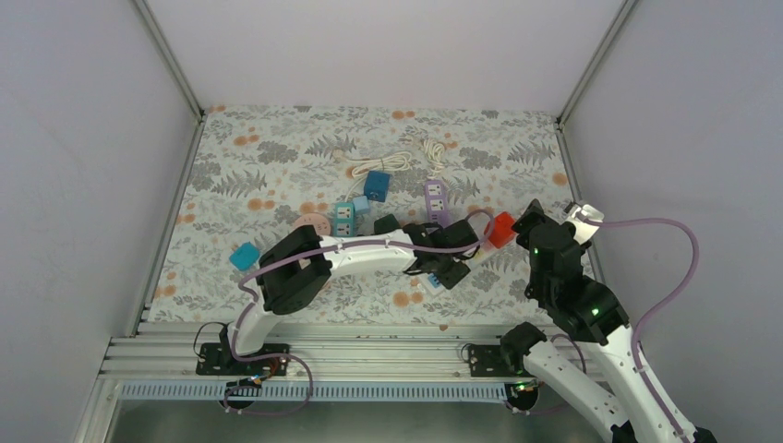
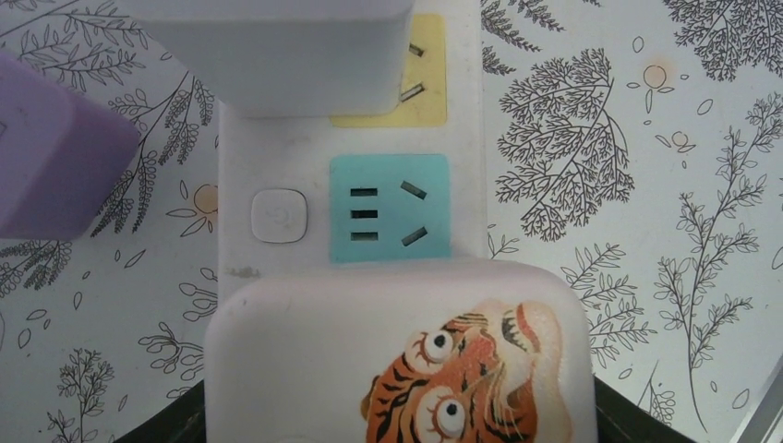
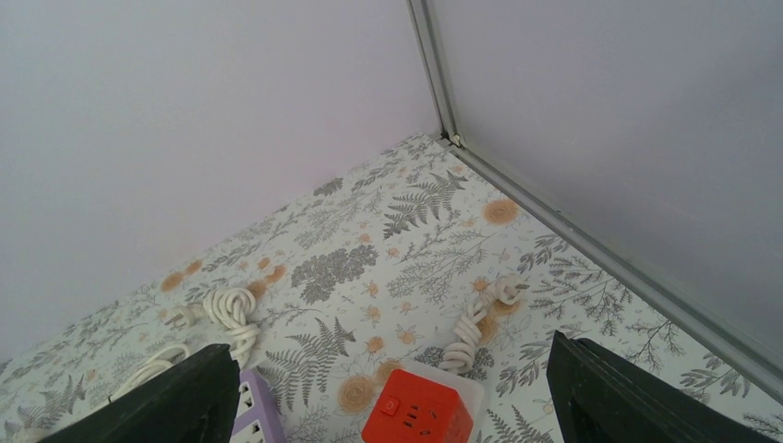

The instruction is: Insert the plug

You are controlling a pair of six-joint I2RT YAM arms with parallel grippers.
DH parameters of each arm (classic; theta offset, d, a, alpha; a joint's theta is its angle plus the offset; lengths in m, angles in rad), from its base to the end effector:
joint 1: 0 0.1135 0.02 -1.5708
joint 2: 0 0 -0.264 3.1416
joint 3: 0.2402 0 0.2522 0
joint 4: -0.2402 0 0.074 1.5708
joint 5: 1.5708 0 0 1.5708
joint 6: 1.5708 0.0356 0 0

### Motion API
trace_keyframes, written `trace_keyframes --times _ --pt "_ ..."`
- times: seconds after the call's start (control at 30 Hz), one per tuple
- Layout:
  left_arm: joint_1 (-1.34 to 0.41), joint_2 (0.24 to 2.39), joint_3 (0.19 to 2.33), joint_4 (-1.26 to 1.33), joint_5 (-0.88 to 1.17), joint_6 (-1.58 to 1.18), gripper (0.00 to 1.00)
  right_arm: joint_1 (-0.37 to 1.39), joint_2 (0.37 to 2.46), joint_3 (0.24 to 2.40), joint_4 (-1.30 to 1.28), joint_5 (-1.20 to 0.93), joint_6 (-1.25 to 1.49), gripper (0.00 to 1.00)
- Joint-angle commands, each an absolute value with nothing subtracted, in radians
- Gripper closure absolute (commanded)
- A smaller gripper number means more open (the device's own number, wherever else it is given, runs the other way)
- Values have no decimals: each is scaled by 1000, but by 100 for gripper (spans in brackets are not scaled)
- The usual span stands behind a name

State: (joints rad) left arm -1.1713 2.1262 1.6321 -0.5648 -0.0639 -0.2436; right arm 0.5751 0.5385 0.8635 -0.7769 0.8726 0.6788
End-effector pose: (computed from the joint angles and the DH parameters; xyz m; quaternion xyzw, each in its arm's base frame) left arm 0.1798 -0.4201 0.1790 0.4254 0.8684 -0.1410 0.2124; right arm 0.0933 0.0280 0.3417 0.2638 0.7555 -0.0079 0.5997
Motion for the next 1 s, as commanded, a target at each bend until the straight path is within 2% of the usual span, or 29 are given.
trace_keyframes --times 0.0,0.1,0.2,0.33,0.53,0.63,0.8,0.97 --pt "-1143 2158 1657 -682 -46 -310 45 579 527 889 -738 885 693 14" --pt "-1143 2115 1722 -672 -58 -317 34 578 524 888 -735 879 693 14" --pt "-1145 2080 1758 -671 -74 -312 18 579 523 886 -734 878 698 14" --pt "-1144 2008 1724 -647 -89 -306 2 579 521 872 -727 873 698 13" --pt "-1134 1809 1542 -544 -131 -337 0 579 521 869 -698 777 651 10" --pt "-1108 1684 1428 -499 -208 -378 0 578 517 858 -639 645 576 2" --pt "-1040 1467 1213 -440 -336 -482 0 578 553 841 -605 506 552 2" --pt "-929 1217 1021 -407 -391 -547 0 577 689 858 -611 378 539 2"
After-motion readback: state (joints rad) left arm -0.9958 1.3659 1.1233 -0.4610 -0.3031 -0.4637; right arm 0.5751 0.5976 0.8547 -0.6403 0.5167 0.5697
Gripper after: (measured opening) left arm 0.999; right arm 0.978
